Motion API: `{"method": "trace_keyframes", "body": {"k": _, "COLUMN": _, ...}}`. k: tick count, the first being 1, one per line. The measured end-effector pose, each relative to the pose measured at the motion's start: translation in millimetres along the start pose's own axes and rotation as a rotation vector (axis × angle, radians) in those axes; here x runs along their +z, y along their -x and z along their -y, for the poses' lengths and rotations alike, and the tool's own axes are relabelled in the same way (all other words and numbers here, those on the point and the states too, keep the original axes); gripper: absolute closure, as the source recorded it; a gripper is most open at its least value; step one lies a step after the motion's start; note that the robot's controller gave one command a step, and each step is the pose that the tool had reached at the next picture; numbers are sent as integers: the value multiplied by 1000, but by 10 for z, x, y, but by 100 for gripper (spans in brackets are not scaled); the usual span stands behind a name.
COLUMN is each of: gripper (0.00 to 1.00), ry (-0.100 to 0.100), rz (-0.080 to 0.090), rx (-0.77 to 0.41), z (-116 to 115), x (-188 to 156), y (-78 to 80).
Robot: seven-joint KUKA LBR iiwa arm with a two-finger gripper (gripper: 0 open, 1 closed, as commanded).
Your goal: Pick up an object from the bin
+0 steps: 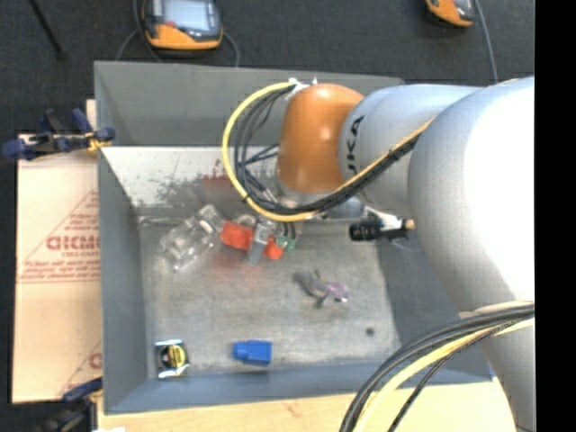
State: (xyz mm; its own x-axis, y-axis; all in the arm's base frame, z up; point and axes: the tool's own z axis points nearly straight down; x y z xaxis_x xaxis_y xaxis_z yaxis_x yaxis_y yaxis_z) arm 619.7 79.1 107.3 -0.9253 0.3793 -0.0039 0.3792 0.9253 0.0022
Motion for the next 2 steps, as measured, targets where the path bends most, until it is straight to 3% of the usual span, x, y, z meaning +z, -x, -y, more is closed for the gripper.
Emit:
{"method": "trace_keyframes", "body": {"k": 1, "gripper": 100, "ry": 3, "rz": 6, "rx": -2, "z": -3, "x": -734, "y": 34}}
{"method": "trace_keyframes", "body": {"k": 2, "gripper": 100, "ry": 0, "rz": 2, "rx": -4, "z": -2, "x": -802, "y": 51}}
